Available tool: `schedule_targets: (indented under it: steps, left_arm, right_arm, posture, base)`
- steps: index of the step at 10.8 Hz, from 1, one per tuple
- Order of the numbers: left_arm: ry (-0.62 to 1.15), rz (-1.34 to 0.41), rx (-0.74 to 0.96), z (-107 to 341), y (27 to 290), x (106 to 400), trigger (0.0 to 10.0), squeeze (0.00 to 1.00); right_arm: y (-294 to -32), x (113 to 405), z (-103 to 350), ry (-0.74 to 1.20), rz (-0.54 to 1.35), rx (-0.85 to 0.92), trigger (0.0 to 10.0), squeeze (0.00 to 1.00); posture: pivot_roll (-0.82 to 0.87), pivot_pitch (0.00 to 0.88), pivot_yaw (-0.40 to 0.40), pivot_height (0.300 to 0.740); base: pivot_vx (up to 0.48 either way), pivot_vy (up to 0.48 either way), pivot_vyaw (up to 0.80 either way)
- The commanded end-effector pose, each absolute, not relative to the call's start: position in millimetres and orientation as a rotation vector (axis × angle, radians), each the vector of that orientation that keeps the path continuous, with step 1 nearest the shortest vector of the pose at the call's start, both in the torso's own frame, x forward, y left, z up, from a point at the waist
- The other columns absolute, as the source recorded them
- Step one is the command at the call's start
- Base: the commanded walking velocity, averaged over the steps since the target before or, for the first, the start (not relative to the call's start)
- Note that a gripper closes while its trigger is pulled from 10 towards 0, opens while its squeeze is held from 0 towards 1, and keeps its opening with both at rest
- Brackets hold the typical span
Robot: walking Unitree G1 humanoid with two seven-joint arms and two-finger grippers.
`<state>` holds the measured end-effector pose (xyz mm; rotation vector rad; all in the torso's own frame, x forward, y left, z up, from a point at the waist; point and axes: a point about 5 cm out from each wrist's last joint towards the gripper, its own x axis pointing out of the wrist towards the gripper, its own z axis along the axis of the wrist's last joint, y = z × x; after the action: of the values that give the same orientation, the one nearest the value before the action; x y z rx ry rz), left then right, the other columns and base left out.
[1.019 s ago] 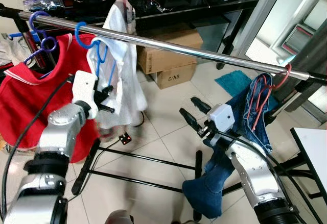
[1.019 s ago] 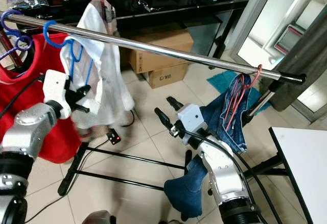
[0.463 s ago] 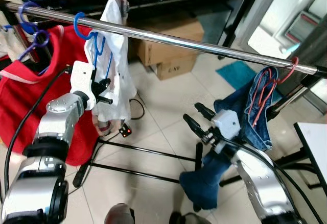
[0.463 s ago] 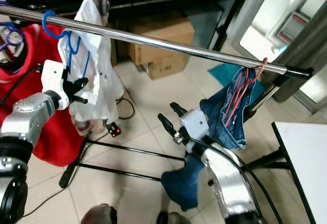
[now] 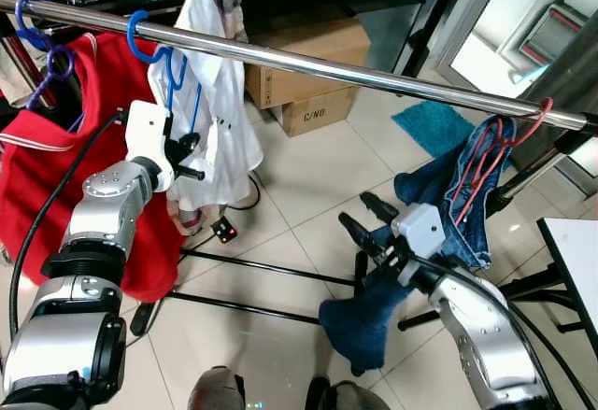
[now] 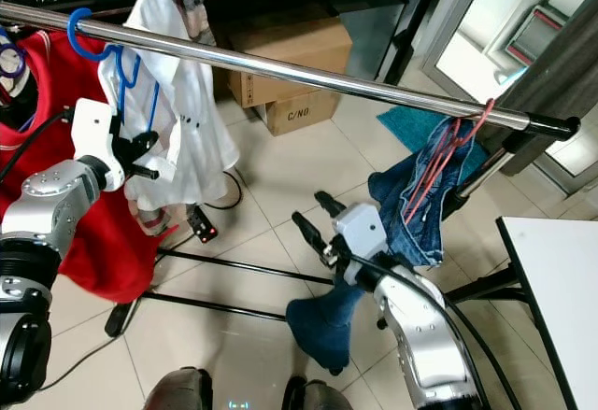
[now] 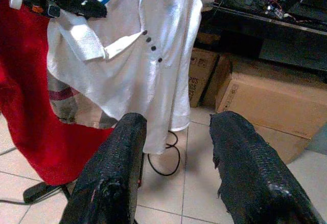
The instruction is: Hang hanger
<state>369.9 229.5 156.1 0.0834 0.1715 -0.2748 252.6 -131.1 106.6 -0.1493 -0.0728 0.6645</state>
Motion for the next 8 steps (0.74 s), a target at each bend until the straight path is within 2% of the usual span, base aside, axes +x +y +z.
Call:
schedule_targets:
  steps: [1,2,3,4,5,8]
  left_arm:
    - [0.159,-0.300,0.068,156,223,370,10.0,0.75]
    - [0.152,-0.312,0.059,151,218,366,10.0,1.00]
    - [0.164,-0.290,0.096,145,217,364,10.0,1.00]
    - [0.160,-0.290,0.101,144,215,363,10.0,0.88]
    - [0.145,-0.301,0.113,144,211,361,10.0,0.00]
    - [0.119,-0.294,0.139,141,206,355,10.0,0.00]
  right_arm:
    - [-138,252,108,-0.067,0.645,-0.148,10.0,0.00]
    - [-137,252,109,-0.064,0.642,-0.147,10.0,0.00]
    - [-137,253,109,-0.064,0.642,-0.146,10.0,0.00]
    - [-137,253,110,-0.065,0.643,-0.147,10.0,0.00]
    - [-137,255,110,-0.067,0.643,-0.149,10.0,0.00]
    - [-136,258,112,-0.072,0.640,-0.150,10.0,0.00]
  posture:
    - [0.19,0.176,-0.114,0.740]
    - [0.19,0.174,-0.115,0.740]
    - [0.19,0.167,-0.117,0.740]
    - [0.19,0.167,-0.117,0.740]
    - [0.19,0.161,-0.118,0.740]
    - [0.20,0.146,-0.116,0.740]
  base:
    - [0.000,0.000,0.00]
    - [0.000,0.000,0.00]
    - [0.000,0.000,0.00]
    - [0.000,0.000,0.00]
    - [0.000,0.000,0.00]
    - [0.000,0.000,0.00]
